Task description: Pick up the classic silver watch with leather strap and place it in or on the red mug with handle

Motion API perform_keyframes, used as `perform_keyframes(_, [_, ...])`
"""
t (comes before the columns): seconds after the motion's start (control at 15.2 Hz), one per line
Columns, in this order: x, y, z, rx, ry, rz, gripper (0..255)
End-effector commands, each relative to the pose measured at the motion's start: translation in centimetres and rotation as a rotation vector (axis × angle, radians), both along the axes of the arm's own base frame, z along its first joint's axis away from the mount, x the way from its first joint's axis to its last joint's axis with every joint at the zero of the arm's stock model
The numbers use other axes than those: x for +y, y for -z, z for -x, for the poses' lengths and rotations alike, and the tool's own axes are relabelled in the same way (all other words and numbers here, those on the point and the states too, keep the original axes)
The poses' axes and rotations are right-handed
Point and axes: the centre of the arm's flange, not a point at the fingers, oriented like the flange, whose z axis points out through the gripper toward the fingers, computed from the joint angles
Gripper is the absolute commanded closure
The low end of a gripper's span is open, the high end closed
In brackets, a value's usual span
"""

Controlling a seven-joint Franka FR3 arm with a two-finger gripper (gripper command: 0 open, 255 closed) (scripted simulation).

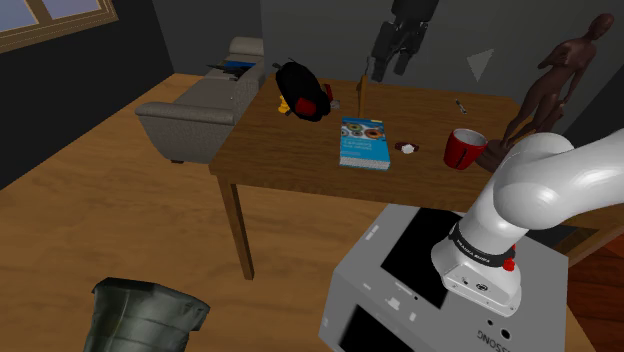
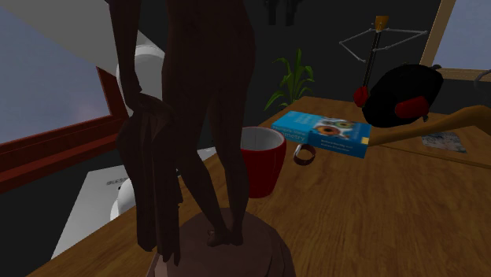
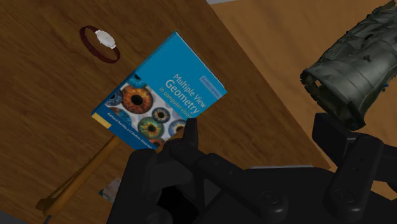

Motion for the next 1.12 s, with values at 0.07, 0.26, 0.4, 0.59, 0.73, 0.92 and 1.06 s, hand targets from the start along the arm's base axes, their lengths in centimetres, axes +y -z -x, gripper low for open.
perform_keyframes(0.07, [-0.6, 1.1, 0.3, -0.001, -0.02, 0.008, 0])
perform_keyframes(0.26, [-2.5, 4.2, 1.2, -0.004, -0.08, 0.033, 0])
perform_keyframes(0.4, [-3.9, 6.3, 1.7, -0.006, -0.12, 0.049, 0])
perform_keyframes(0.59, [-6.0, 9.4, 2.3, -0.008, -0.18, 0.074, 0])
perform_keyframes(0.73, [-7.4, 11.4, 2.7, -0.01, -0.22, 0.09, 0])
perform_keyframes(0.92, [-9.7, 14.4, 3.1, -0.013, -0.28, 0.114, 0])
perform_keyframes(1.06, [-11.3, 16.3, 3.3, -0.015, -0.32, 0.131, 0])
